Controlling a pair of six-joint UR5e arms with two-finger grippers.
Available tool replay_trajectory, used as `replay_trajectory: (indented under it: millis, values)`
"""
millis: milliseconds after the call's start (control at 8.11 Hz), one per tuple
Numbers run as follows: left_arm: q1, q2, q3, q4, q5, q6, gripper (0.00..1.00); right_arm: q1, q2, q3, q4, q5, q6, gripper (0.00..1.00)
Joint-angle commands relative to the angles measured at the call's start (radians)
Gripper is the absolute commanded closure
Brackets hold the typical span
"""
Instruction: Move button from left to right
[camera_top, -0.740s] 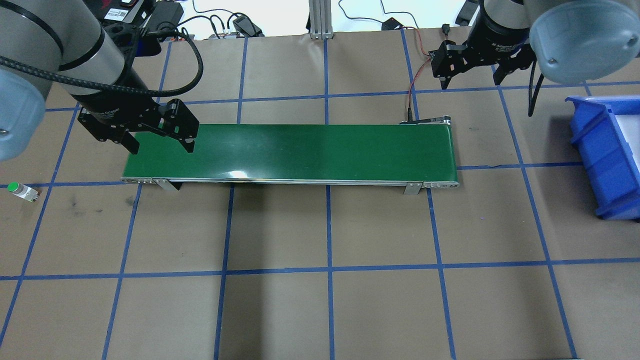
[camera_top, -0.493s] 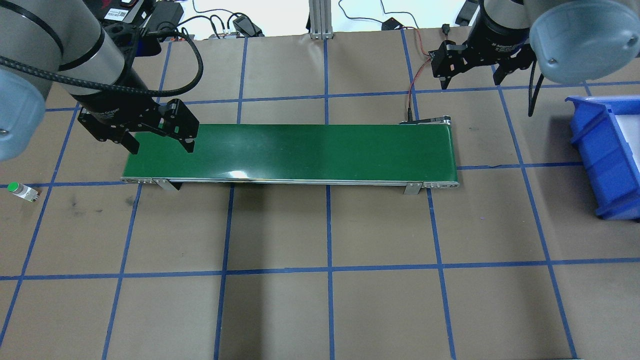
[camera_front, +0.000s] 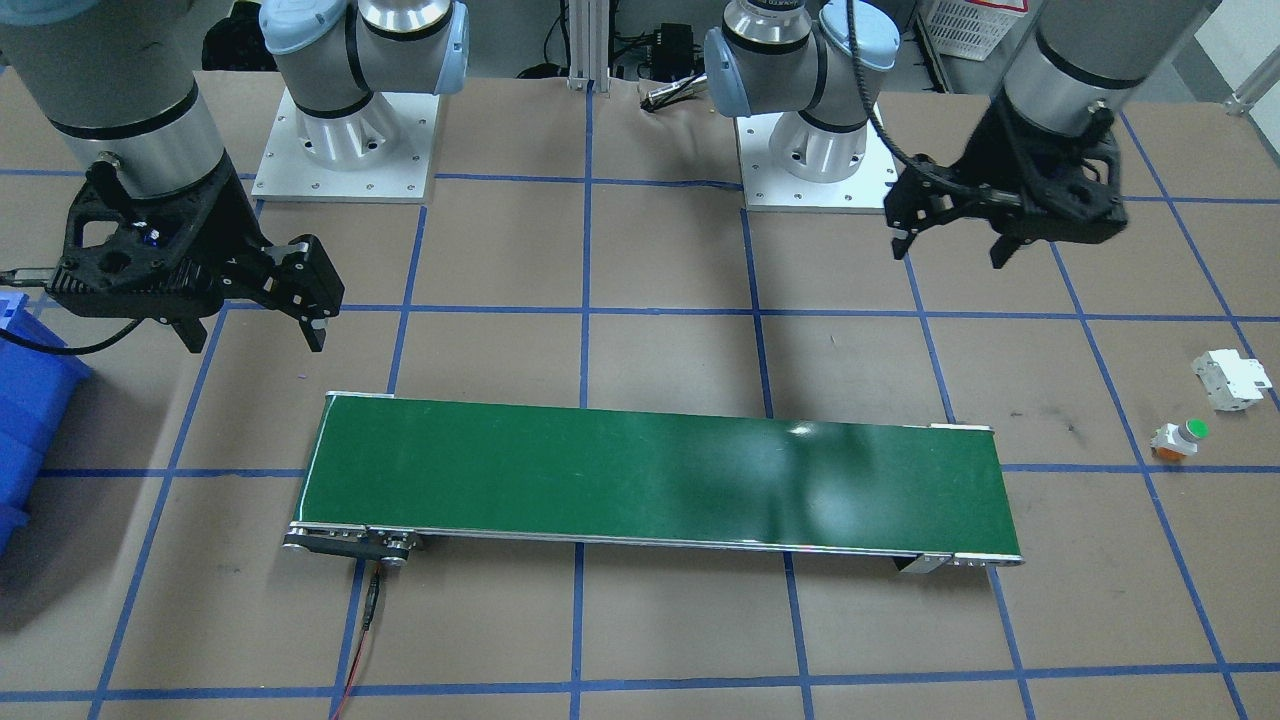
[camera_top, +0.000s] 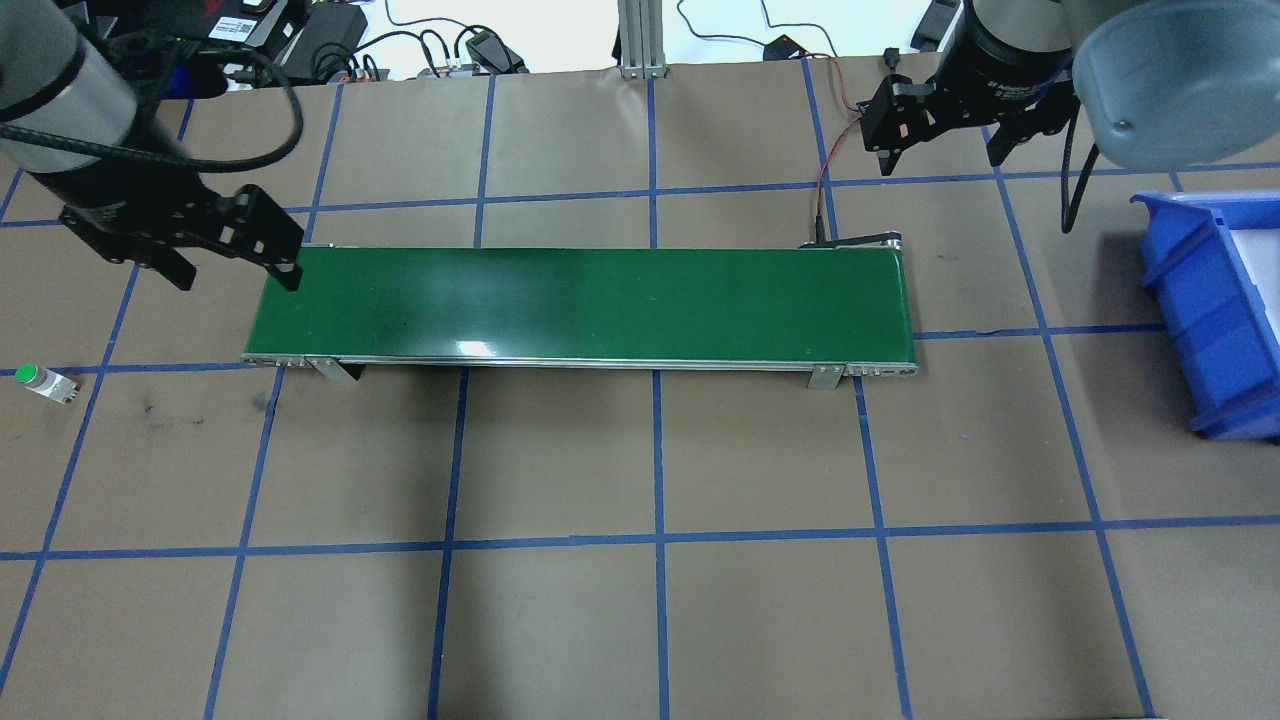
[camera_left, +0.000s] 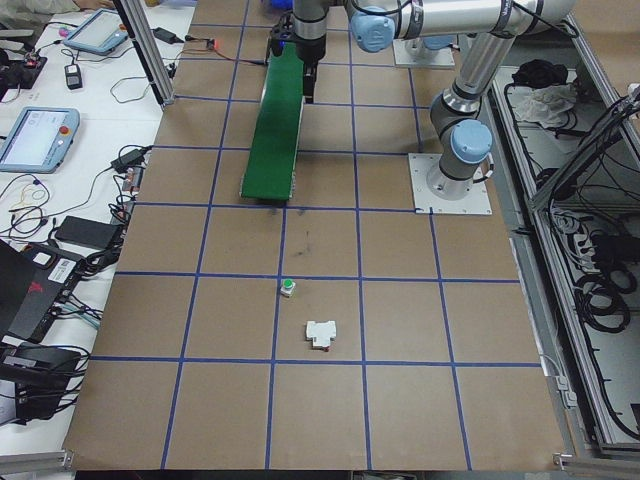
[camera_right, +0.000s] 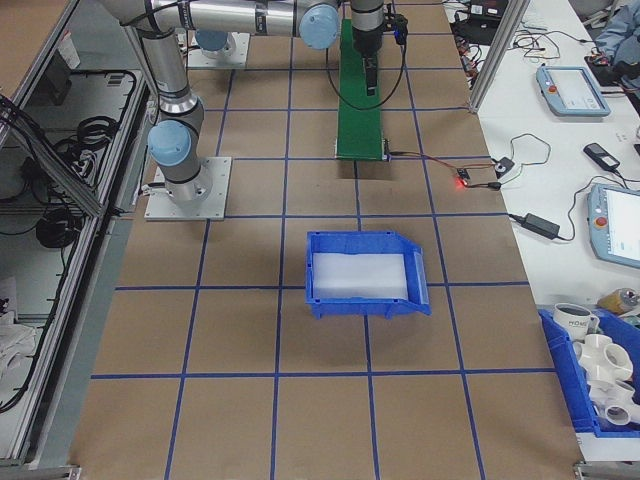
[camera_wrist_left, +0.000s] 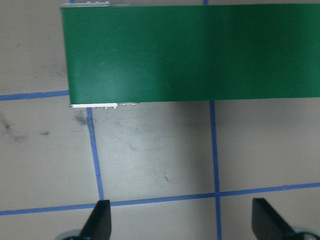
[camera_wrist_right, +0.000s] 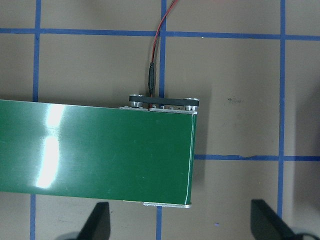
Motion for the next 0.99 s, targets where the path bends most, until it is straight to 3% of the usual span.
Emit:
replay_trajectory:
  millis: [0, 247, 740, 863]
  values:
    - [0.3, -0.057, 0.001, 0.012, 0.001, 0.387, 0.0, 0.0, 0.002, 0.0, -0.001, -0.001, 0.0, 0.0]
    - [0.428, -0.132, 0.002, 0.055, 0.002, 0.581, 0.0, 0.0, 0.002, 0.002, 0.001, -0.004, 0.0, 0.0]
    - [0.571, -0.334, 0.002, 0.382, 0.011, 0.903, 0.0, 0.002, -0.004, 0.0, 0.007, -0.013, -0.006, 0.0]
    - [0.576, -0.376, 0.004, 0.452, 0.045, 0.939, 0.0, 0.002, -0.018, 0.002, 0.04, -0.013, -0.012, 0.0]
